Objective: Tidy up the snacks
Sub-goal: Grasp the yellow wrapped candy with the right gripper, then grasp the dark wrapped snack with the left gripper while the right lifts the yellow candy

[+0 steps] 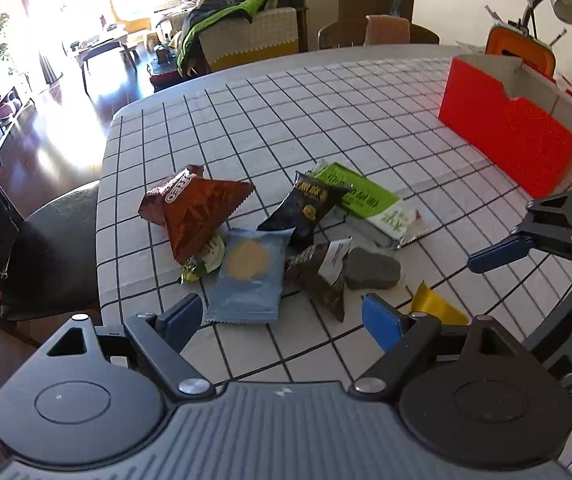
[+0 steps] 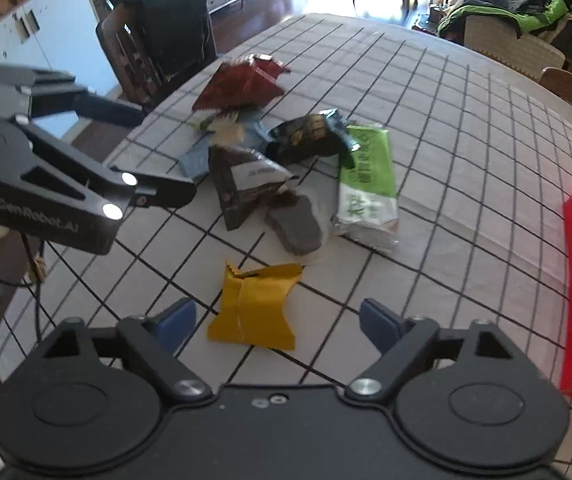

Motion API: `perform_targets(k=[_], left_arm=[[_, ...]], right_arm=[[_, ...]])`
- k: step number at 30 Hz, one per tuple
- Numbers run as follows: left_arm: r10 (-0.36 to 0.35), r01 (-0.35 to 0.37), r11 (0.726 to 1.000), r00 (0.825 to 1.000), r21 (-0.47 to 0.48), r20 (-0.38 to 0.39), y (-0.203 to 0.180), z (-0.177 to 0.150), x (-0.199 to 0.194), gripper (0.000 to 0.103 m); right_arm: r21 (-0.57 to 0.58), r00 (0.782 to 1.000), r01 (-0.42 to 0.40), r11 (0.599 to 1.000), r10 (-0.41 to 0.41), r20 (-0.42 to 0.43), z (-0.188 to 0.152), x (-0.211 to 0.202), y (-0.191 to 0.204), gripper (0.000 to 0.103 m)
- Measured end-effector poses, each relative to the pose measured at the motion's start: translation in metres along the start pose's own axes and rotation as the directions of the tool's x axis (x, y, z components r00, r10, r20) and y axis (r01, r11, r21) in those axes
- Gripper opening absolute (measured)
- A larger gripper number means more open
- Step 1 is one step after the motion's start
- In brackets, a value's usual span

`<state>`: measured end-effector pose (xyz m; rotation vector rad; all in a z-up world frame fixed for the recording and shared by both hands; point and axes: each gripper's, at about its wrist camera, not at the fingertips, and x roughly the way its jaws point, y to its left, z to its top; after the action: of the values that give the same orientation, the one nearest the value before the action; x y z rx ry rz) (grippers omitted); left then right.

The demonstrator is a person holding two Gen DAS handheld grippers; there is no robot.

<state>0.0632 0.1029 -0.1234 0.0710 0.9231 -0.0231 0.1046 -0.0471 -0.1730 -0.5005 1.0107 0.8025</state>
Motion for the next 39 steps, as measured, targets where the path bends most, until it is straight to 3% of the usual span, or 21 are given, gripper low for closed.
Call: perform_targets(k=[8,14,22,28,35,38,39], left_arm=[[-0.015,0.015,0.998,1.0,0.059,-0.006,-0.001,0.0,0.007,0.087],[-0.019,0.021,0.992,1.0,0.127,-0.017,-0.009,0.005,0.016,0.087],[-0.008,0.015,0.978,0.999,0.208,-0.031,-0.021,0.015,0.029,0.087],[-0.018,0.027,0.959,0.999,0.281,-0.037,-0.035,0.023,0.038,0.087],[0.012,0.015,0.936,0.997,0.351,-0.073,-0.046,0.027,0.052,0.058],[0.019,0.011,0.936,0.997,0.351,-0.081,-0.046,0.029,0.057,0.052],[0.024,0.007,0.935,0.996,0.355,-0.082,-0.047,0.029,0.058,0.045]], right_arm=[[-0.064,1.0,-0.012,0.998,0.011,-0.019,0.004,0.02,0.011,0.064],[-0.109,1.0,0.002,0.994,-0.004,-0.019,0.005,0.023,0.016,0.057],[-0.113,1.0,-0.009,0.994,0.008,-0.01,0.002,0.02,0.015,0.043],[-0.05,0.999,-0.036,0.998,0.037,0.004,0.0,0.017,0.004,0.039],[-0.007,0.999,-0.041,0.999,0.041,0.012,-0.006,0.014,-0.001,0.039],[0.009,0.999,-0.045,0.999,0.045,0.015,-0.008,0.013,-0.003,0.039],[0.014,0.999,-0.044,0.999,0.044,0.016,-0.009,0.013,-0.003,0.039]])
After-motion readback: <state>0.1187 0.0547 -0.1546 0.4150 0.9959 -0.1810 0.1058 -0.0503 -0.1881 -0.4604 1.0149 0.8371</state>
